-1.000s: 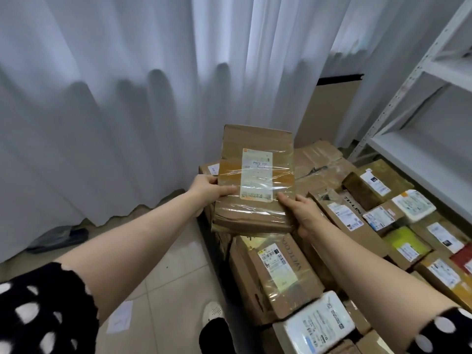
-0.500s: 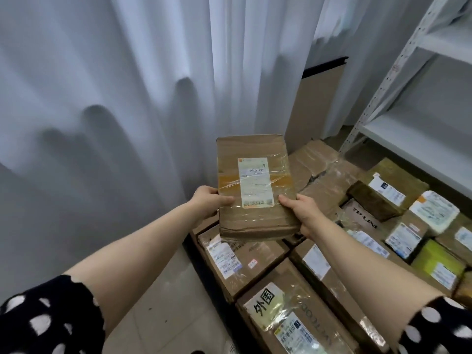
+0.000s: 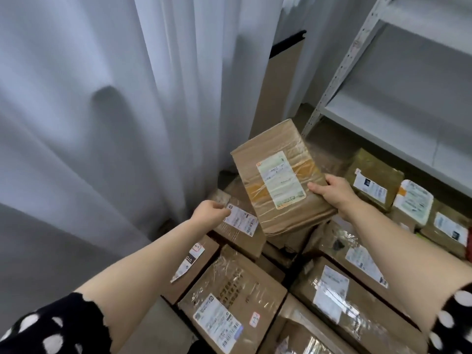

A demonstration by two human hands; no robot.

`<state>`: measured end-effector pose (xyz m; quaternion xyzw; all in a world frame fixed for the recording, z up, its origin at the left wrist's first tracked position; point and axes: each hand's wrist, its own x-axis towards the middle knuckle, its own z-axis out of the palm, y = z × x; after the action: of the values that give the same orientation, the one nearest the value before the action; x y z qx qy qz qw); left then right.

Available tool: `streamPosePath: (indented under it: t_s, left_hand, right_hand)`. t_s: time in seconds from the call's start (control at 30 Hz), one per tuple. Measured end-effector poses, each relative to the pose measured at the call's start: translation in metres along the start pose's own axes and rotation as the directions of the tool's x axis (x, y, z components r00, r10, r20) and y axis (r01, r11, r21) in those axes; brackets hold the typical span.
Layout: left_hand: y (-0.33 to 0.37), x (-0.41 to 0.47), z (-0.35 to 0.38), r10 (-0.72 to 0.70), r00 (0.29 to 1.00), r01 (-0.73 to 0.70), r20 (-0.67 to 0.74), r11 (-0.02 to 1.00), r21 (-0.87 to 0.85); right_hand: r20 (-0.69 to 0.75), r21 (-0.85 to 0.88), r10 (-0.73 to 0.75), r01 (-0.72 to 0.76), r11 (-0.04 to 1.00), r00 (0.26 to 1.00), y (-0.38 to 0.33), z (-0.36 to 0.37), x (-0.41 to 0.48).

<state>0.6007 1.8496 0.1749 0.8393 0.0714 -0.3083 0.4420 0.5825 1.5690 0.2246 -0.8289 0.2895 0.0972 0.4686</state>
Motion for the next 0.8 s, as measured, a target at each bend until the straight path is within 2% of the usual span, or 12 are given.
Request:
streamPosePath:
  t_s: [0.17,0.33,0.47,0.57,0.67,0.73,0.8]
  left_hand:
    - [-0.013,0.057,-0.003,-0.017,0.998,0.004,0.066,0.981,0.193]
    - [-0.032,0.109,0.014,0.0,0.995,-0.04,0.096,0.908,0.418]
    - [-0.053,0.15,0.037,0.001,0.994,-0.067,0.107,0.781,0.62]
    - [-0.061,0.17,0.053,-0.006,0.984,-0.125,0.178,0.687,0.716]
    - [-0.066,0.183,0.065,-0.026,0.968,-0.198,0.251,0.533,0.822]
    - [-0.073,0.193,0.07,-0.037,0.961,-0.228,0.274,0.458,0.859]
    - [-0.079,0.201,0.073,-0.036,0.952,-0.259,0.305,0.439,0.86]
  right_hand:
    - [0.012,-0.16,-0.044,0.045,0.986,0.999,-0.014,0.006,0.054]
    - [0.089,-0.271,-0.014,0.037,0.962,0.996,-0.01,0.011,0.118]
    - [0.111,-0.33,0.01,0.028,0.944,0.994,0.006,0.025,0.17]
    - [0.113,-0.353,0.038,0.005,0.936,0.993,0.018,0.033,0.201]
    - [0.139,-0.358,0.094,-0.038,0.933,0.986,0.027,0.039,0.225]
    - [0.159,-0.348,0.13,-0.068,0.935,0.979,0.034,0.045,0.238]
    - [0.172,-0.345,0.157,-0.09,0.934,0.973,0.047,0.053,0.249]
